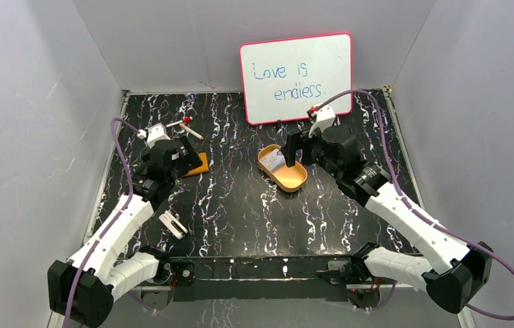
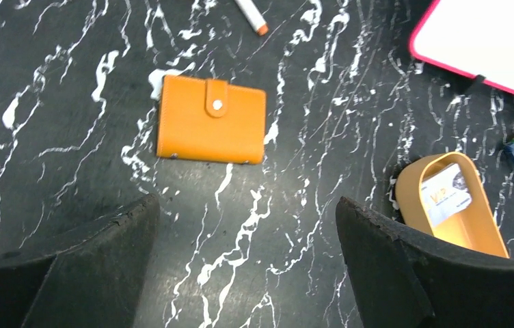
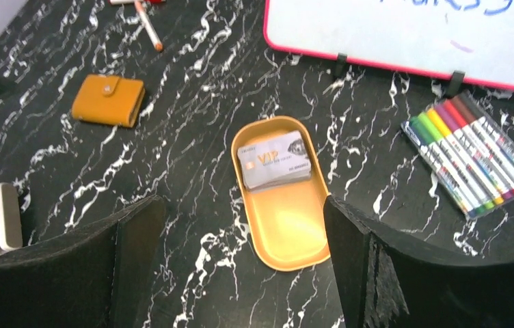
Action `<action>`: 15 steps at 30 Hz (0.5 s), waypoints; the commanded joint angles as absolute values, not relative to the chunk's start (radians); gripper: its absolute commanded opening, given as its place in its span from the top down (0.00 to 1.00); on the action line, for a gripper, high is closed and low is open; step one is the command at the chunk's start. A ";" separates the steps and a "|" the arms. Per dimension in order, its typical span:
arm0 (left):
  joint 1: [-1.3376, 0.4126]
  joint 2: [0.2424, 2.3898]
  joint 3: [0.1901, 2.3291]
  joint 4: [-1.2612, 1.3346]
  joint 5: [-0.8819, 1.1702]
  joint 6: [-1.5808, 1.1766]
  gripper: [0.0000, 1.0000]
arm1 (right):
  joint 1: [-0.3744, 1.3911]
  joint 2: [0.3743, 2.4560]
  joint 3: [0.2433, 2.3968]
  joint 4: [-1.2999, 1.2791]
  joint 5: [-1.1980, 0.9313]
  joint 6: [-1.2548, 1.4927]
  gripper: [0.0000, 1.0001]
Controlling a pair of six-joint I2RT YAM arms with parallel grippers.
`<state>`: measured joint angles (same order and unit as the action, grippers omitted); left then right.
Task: Put the credit cards into the card holder
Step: Move the card holder to the center of the board.
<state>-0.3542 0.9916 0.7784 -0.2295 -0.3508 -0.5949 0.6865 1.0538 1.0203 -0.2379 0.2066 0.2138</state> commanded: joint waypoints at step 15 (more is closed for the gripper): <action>-0.326 1.188 0.807 -0.392 -0.356 -1.194 0.10 | 0.700 1.109 0.913 -0.169 0.054 0.377 0.06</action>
